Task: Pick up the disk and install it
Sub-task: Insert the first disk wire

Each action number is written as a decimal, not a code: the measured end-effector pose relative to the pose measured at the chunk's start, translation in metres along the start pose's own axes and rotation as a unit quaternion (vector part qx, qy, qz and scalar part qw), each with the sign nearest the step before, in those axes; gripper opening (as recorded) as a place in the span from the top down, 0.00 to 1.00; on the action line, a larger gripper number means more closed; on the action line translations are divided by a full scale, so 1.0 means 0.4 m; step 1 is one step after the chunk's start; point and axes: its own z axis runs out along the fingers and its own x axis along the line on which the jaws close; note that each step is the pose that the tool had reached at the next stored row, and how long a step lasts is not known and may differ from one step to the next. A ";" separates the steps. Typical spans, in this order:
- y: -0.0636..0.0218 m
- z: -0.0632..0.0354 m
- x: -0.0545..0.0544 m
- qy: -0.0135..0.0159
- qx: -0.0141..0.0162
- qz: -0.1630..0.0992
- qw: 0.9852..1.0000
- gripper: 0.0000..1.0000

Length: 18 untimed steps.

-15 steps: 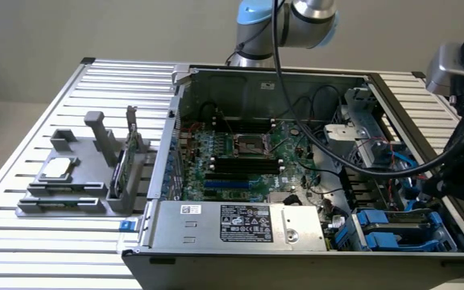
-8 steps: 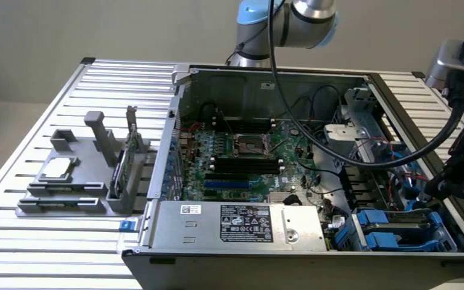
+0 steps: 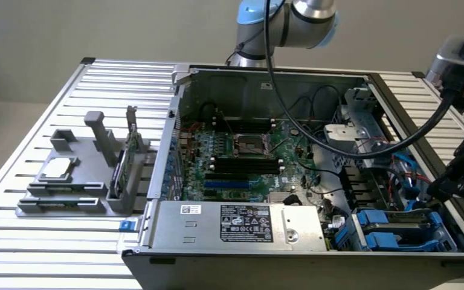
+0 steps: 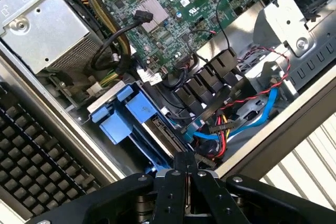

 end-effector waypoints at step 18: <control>0.000 0.000 0.000 0.001 0.018 0.138 0.990 0.89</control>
